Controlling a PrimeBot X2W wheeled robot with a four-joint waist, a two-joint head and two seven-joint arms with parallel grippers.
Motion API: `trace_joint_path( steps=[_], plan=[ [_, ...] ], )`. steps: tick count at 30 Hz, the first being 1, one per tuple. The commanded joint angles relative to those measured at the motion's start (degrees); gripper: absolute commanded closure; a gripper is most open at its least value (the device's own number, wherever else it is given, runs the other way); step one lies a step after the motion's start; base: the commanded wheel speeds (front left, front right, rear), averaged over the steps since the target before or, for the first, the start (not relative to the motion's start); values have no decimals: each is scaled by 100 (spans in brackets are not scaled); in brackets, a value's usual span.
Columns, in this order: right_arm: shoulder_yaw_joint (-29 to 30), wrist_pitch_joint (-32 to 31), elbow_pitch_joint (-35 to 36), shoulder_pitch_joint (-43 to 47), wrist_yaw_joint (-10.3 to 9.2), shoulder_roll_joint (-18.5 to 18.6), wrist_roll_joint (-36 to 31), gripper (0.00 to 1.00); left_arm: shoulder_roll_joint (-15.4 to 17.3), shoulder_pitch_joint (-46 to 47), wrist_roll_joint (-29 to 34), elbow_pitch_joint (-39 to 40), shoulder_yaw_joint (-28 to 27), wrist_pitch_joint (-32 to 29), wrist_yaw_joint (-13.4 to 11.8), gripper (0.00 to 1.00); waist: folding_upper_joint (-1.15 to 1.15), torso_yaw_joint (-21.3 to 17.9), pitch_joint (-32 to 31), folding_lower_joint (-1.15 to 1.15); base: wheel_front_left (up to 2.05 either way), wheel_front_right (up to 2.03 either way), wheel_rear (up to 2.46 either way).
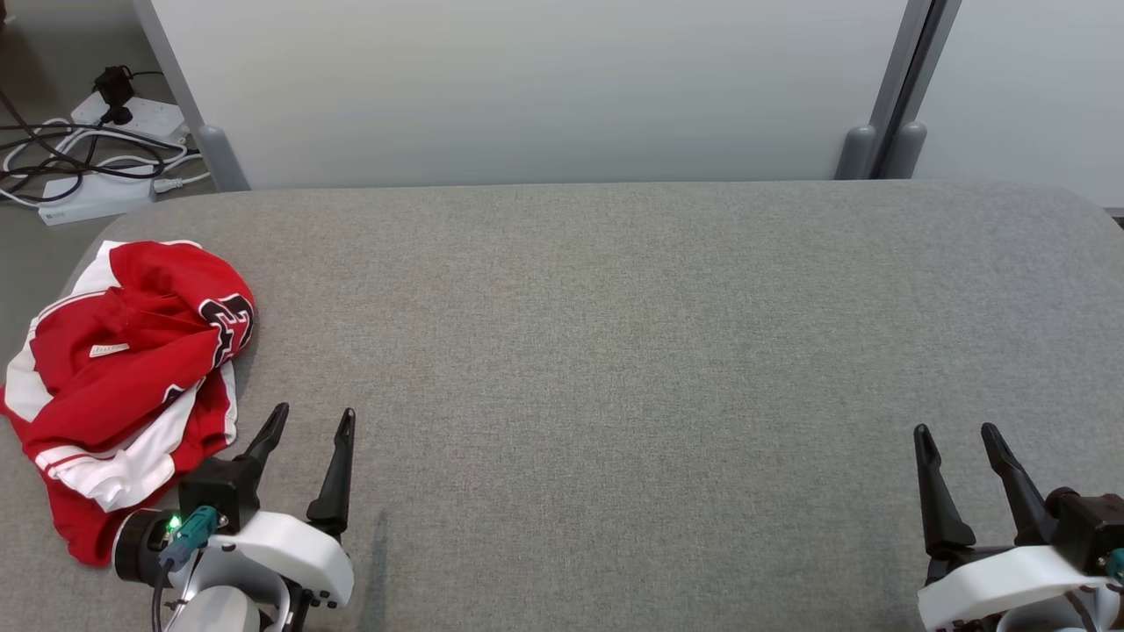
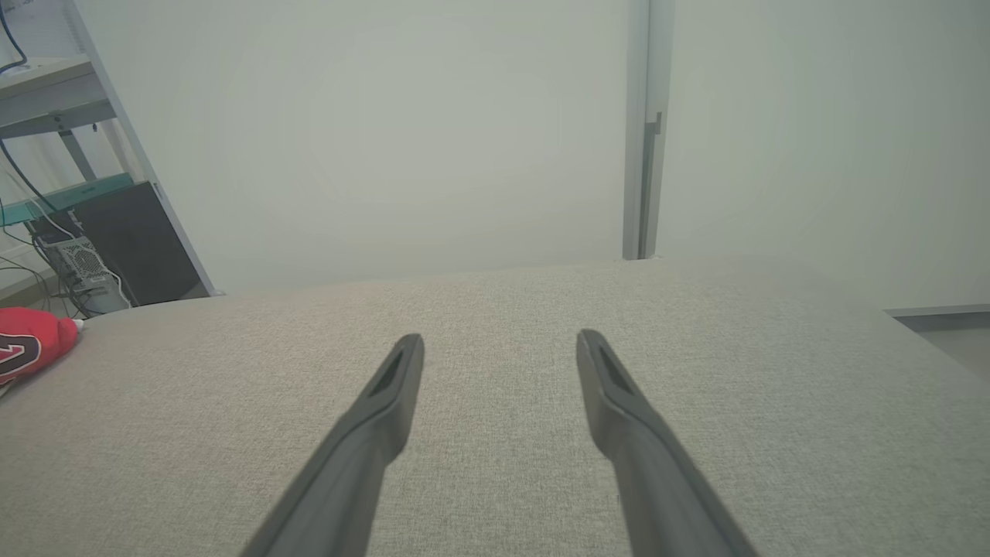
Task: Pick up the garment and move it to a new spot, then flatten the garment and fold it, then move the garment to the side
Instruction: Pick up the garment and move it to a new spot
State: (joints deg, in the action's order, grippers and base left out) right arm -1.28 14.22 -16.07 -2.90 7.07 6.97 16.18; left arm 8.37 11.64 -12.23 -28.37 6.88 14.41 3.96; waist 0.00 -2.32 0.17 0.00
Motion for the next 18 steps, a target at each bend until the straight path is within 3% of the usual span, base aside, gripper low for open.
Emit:
trace_joint_path(
  steps=[1,13,18],
  plan=[
    [-156,78,99,-98,42,110,19,0,142,337,-7,116,-196,59,-23,0,0,0,5,0,0,0,0],
    [-175,78,83,-90,42,157,-163,0,130,382,-49,88,-173,59,-35,0,0,127,46,0,0,0,0],
    [-216,78,106,-100,42,177,-256,0,115,439,-58,107,-174,59,-63,0,0,415,80,0,0,0,0]
  ],
)
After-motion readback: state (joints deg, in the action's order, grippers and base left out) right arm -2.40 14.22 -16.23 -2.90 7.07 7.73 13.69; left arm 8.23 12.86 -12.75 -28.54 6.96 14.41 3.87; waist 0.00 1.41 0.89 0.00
